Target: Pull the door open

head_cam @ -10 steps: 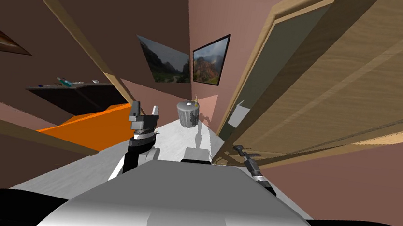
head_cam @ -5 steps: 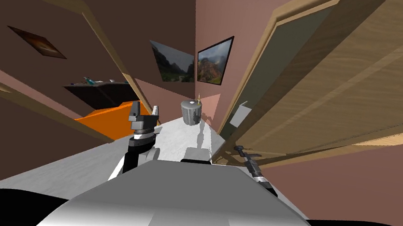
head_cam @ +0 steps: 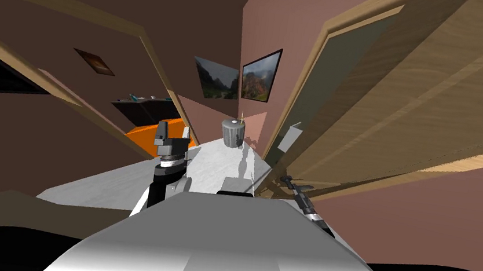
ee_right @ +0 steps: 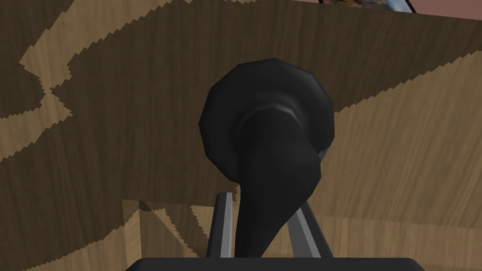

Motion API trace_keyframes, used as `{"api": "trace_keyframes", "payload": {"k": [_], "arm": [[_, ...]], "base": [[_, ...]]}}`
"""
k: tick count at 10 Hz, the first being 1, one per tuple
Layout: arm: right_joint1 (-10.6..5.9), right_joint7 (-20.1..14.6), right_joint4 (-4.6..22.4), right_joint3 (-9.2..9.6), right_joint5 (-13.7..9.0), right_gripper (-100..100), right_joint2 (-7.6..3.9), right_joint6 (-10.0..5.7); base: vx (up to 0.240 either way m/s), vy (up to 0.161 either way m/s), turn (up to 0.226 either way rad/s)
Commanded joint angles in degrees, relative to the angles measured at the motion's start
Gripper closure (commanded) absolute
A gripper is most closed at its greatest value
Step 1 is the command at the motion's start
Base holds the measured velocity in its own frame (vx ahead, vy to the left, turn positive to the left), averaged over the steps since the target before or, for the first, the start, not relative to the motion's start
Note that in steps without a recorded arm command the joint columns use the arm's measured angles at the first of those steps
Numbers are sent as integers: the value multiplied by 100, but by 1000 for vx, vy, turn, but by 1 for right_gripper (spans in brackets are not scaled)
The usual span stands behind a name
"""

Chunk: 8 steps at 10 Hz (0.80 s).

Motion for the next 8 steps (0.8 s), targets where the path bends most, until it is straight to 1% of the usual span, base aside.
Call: {"api": "trace_keyframes", "payload": {"k": [1,2,3,5,8], "arm": [[-5,-13,59,0,-11,100,-40,-82],[-7,-8,35,15,1,100,-10,-38],[31,-12,162,51,19,100,-8,-220],[80,-13,323,87,38,100,-13,-468],[175,-15,637,157,75,100,-22,-951]], "base": [[-210,-60,143],[-87,-20,35],[-39,-13,53],[-35,-22,64],[-38,-27,67]]}}
